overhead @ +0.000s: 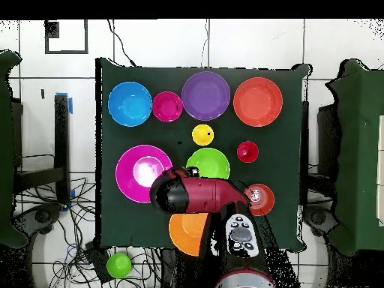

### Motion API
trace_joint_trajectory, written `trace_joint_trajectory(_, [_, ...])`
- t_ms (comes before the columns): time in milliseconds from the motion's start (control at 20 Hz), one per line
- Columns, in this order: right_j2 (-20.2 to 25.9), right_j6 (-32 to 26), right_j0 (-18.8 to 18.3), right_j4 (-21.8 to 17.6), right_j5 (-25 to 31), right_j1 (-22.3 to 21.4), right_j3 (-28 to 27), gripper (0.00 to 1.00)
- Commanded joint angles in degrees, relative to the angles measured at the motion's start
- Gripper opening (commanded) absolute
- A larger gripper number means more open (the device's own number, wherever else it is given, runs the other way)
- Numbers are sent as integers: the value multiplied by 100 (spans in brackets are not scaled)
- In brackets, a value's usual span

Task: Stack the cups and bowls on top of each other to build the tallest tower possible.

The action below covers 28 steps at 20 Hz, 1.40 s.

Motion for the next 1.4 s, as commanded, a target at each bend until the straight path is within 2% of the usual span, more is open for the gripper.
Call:
trace_joint_trajectory(50, [589,46,-305,-239,375,308,-636,100])
trace_joint_trajectory(350, [795,-243,-607,-411,528,195,-622,100])
trace_joint_trajectory(750, [826,-104,-648,-567,316,305,-671,100])
trace_joint_trajectory(950, [953,-42,-720,-513,269,309,-614,100])
trace_joint_trajectory(1400, [947,-90,-514,-394,761,238,-1056,100])
